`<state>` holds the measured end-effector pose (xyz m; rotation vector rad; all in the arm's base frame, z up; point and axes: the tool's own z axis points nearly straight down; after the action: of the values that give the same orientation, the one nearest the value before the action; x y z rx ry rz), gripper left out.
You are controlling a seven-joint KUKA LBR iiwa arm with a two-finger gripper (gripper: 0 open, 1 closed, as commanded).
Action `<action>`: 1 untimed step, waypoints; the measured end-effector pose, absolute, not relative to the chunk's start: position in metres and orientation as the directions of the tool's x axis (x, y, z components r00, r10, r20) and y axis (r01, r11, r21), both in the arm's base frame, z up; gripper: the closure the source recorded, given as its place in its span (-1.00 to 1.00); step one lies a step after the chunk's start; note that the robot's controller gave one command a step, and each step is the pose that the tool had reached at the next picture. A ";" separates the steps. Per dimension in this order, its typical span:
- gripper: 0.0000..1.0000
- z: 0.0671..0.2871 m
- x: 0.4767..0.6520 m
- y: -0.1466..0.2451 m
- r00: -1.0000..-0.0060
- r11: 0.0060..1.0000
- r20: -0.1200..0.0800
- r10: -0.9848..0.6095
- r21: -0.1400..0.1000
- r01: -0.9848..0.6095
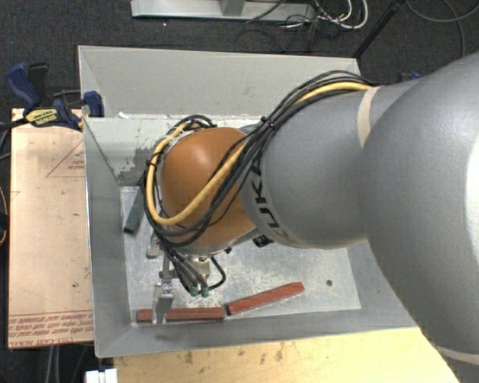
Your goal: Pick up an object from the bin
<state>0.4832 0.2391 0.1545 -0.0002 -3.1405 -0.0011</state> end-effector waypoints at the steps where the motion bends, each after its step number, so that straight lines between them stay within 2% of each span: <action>1: 1.00 0.076 0.485 0.232 -0.991 0.991 -0.017 -0.131 0.007 -0.131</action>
Offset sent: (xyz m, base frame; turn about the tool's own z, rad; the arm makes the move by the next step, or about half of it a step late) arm 0.0000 0.0000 0.0000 0.0000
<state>0.4846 0.2315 0.0762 0.2071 -3.1510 -0.0133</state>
